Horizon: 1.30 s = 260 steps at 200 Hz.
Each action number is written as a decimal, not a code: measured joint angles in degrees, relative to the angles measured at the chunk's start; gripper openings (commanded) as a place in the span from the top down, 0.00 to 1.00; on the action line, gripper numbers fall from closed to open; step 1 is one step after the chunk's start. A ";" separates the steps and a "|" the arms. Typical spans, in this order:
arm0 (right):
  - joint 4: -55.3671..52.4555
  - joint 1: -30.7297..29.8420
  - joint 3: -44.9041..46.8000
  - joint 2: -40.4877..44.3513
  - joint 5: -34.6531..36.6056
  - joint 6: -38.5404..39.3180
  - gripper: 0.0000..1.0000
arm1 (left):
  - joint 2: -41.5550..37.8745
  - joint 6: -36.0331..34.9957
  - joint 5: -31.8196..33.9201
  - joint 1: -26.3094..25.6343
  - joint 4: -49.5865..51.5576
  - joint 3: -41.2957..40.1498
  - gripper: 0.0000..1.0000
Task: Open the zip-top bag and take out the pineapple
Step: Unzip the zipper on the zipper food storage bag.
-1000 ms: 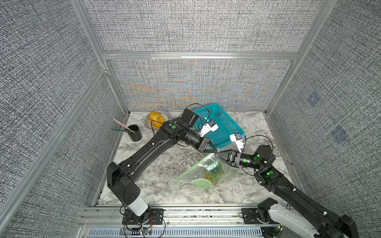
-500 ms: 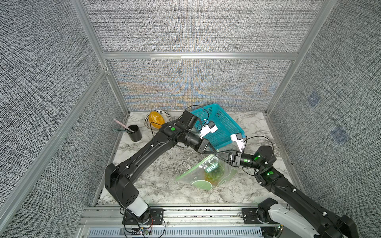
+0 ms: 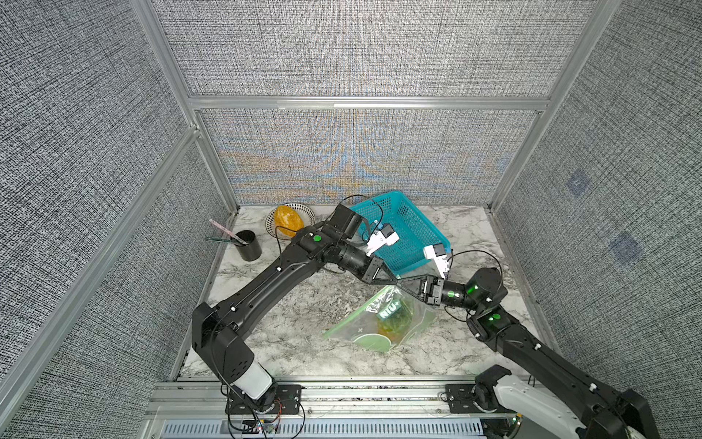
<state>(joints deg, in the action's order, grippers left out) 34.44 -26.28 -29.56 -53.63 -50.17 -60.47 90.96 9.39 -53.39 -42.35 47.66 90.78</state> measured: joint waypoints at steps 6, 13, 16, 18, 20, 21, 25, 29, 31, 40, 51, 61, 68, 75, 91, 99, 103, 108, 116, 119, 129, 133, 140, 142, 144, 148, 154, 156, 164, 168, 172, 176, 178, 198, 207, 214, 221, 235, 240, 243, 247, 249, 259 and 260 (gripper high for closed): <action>0.00 0.00 -0.04 -0.13 -0.15 -0.02 1.00 | 0.00 -0.04 0.11 0.02 0.00 0.00 0.90; -0.02 0.00 -0.04 -0.15 -0.15 -0.02 1.00 | 0.00 -0.13 0.22 0.02 0.00 -0.02 0.90; -0.07 0.00 -0.04 -0.15 -0.15 -0.02 1.00 | 0.00 -0.15 0.22 0.02 -0.02 -0.07 0.89; -0.11 0.00 -0.04 -0.13 -0.15 -0.02 1.00 | -0.04 -0.15 0.24 0.02 0.00 -0.13 0.89; -0.17 0.00 -0.04 -0.11 -0.13 -0.02 1.00 | -0.11 -0.17 0.24 0.02 -0.07 -0.22 0.89; -0.24 0.00 -0.04 -0.09 -0.11 -0.02 1.00 | -0.13 -0.20 0.26 0.02 -0.09 -0.24 0.89; -0.37 0.00 -0.04 -0.04 -0.02 -0.02 1.00 | -0.31 -0.22 0.33 0.02 -0.15 -0.44 0.89; -0.48 -0.04 -0.04 0.04 0.09 -0.02 1.00 | -0.44 -0.28 0.37 0.02 -0.17 -0.59 0.88; -0.50 -0.07 -0.04 0.07 0.09 -0.02 1.00 | -0.55 -0.33 0.37 0.02 -0.15 -0.70 0.88; -0.74 -0.11 -0.04 0.37 0.24 0.00 1.00 | -1.01 -0.39 0.37 0.00 -0.44 -1.14 0.88; -0.87 -0.11 -0.04 0.81 0.46 -0.02 1.00 | -1.53 -0.57 0.37 -0.04 -0.85 -1.68 0.87; -0.96 -0.11 -0.04 1.25 0.92 0.00 1.00 | -1.99 -0.61 0.35 -0.04 -1.09 -2.21 0.86; -1.05 -0.09 0.00 1.53 1.49 0.00 1.00 | -2.32 -0.66 0.35 -0.04 -1.05 -2.58 0.86; -1.03 0.00 0.11 1.79 1.97 0.00 1.00 | -2.58 -0.76 0.33 -0.04 -0.98 -2.91 0.86; -0.79 0.07 0.52 2.08 3.06 -0.04 1.00 | -2.89 -0.79 0.35 -0.11 -0.81 -3.50 0.86; -0.74 0.09 0.68 2.16 3.56 -0.11 1.00 | -3.02 -0.81 0.37 -0.11 -0.70 -3.76 0.86; -0.66 0.11 0.70 2.19 3.82 -0.24 1.00 | -3.08 -0.81 0.37 -0.11 -0.50 -3.87 0.86; -0.50 0.13 0.70 2.21 4.20 -0.24 1.00 | -3.17 -0.81 0.37 -0.11 -0.35 -4.02 0.86; -0.33 0.17 0.70 2.23 4.72 -0.24 1.00 | -3.32 -0.81 0.35 -0.15 -0.15 -4.28 0.86; -0.24 0.17 0.70 2.25 4.87 -0.22 1.00 | -3.39 -0.81 0.35 -0.15 -0.07 -4.42 0.86; -0.20 0.20 0.70 2.32 5.25 -0.24 1.00 | -3.54 -0.81 0.33 -0.15 0.09 -4.70 0.86; -0.20 0.22 0.70 2.38 5.40 -0.24 1.00 | -3.65 -0.83 0.33 -0.15 0.13 -4.85 0.86; -0.28 0.28 0.70 2.56 5.62 -0.24 1.00 | -3.85 -0.83 0.33 -0.15 0.26 -5.09 0.86; -0.35 0.33 0.70 2.60 5.70 -0.24 1.00 | -3.89 -0.83 0.33 -0.15 0.28 -5.16 0.86; -0.42 0.35 0.70 2.69 5.81 -0.24 1.00 | -3.93 -0.83 0.33 -0.15 0.31 -5.20 0.86; -0.48 0.44 0.70 2.89 5.95 -0.22 1.00 | -4.09 -0.83 0.33 -0.15 0.33 -5.33 0.86; -0.61 0.59 0.70 3.19 6.25 -0.22 1.00 | -4.31 -0.83 0.33 -0.20 0.46 -5.53 0.86; -0.66 0.63 0.70 3.28 6.32 -0.22 1.00 | -4.37 -0.85 0.33 -0.20 0.48 -5.55 0.86; -0.83 0.90 0.70 3.72 6.64 -0.20 1.00 | -4.61 -0.98 0.33 -0.22 0.70 -5.66 0.86; -0.85 1.09 0.70 3.96 6.78 -0.20 1.00 | -4.74 -1.03 0.35 -0.22 0.74 -5.70 0.86; -0.87 1.27 0.70 4.17 7.02 -0.17 1.00 | -4.87 -1.05 0.35 -0.22 0.85 -5.73 0.86; -0.92 1.42 0.70 4.35 7.19 -0.17 1.00 | -4.96 -1.07 0.39 -0.22 0.92 -5.75 0.86; -0.94 1.53 0.72 4.48 7.30 -0.17 1.00 | -5.05 -1.09 0.42 -0.22 0.94 -5.77 0.86; -1.09 2.43 1.27 5.44 8.11 -0.20 1.00 | -5.29 -1.42 0.52 -0.22 1.55 -5.90 0.86; -1.31 2.78 1.42 5.68 8.35 -0.20 1.00 | -5.33 -1.44 0.55 -0.20 1.90 -6.03 0.86; -1.40 3.08 1.46 5.84 8.52 -0.20 1.00 | -5.38 -1.46 0.55 -0.20 2.03 -6.16 0.86; -1.55 3.37 1.46 6.05 8.81 -0.20 1.00 | -5.49 -1.49 0.57 -0.20 2.19 -6.27 0.86; -1.68 3.98 1.46 6.43 9.27 -0.17 1.00 | -5.84 -1.70 0.74 -0.20 2.60 -6.49 0.86; -1.70 4.22 1.46 6.56 9.40 -0.15 1.00 | -6.05 -1.79 0.81 -0.20 2.69 -6.64 0.86; -1.75 4.35 1.46 6.62 9.42 -0.13 1.00 | -6.19 -1.88 0.87 -0.20 2.82 -6.78 0.86; -1.90 4.57 1.46 6.75 9.49 -0.09 1.00 | -6.34 -1.88 0.92 -0.20 2.95 -6.93 0.86; -1.97 4.66 1.46 6.82 9.60 -0.07 1.00 | -6.43 -1.90 0.92 -0.20 3.02 -7.02 0.86; -2.21 5.07 1.46 7.06 9.86 0.04 1.00 | -6.91 -2.01 0.96 -0.20 3.52 -7.52 0.86; -2.27 5.14 1.46 7.08 9.92 0.04 1.00 | -6.99 -2.05 0.98 -0.20 3.58 -7.61 0.86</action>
<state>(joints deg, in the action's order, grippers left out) 32.16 -21.15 -28.10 -46.54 -40.25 -60.42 83.96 7.33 -52.40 -42.54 51.24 83.18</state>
